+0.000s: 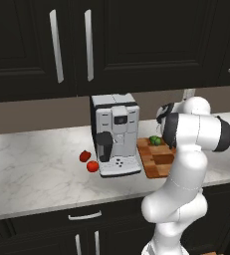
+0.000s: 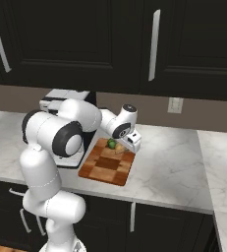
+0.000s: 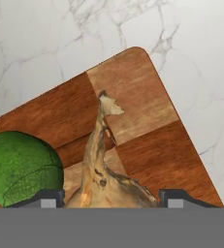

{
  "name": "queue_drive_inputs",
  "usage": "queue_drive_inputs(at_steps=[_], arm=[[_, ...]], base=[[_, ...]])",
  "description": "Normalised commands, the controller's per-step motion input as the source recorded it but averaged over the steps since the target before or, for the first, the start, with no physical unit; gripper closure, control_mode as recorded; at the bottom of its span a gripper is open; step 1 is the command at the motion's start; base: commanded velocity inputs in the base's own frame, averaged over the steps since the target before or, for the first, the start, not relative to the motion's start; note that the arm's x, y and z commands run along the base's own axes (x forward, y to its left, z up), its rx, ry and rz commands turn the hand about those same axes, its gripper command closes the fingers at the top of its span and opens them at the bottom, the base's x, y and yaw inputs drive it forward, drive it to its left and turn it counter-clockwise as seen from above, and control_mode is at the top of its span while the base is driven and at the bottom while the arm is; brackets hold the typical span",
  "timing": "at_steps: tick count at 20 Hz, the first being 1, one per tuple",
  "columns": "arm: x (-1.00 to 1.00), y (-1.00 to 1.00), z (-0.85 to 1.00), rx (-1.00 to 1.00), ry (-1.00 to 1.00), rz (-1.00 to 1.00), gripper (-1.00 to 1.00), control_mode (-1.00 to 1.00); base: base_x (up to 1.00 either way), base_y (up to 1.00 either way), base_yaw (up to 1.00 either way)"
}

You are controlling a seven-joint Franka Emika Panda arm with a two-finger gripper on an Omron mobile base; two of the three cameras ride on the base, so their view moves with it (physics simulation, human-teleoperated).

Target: Place the avocado, onion, tomato, and bell pepper on the cutting board.

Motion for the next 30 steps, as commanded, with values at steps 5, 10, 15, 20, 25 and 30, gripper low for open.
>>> queue_drive_inputs(at_steps=[5,10,15,20,25,30], arm=[[0.0,0.0,0.0,0.0,0.0,0.0,-1.0,-1.0],[0.0,0.0,0.0,0.0,0.0,0.0,-1.0,-1.0],[0.0,0.01,0.0,0.0,0.0,0.0,-1.0,-1.0],[-0.16,0.15,0.02,0.0,-0.01,0.0,-1.0,-1.0],[-0.9,0.25,0.25,0.0,-0.07,0.02,-1.0,-1.0],[-0.99,0.38,0.44,0.0,-0.09,0.07,-1.0,-1.0]], base=[[0.0,0.0,0.0],[0.0,0.0,0.0],[0.0,0.0,0.0],[0.0,0.0,0.0],[0.0,0.0,0.0],[0.0,0.0,0.0]])
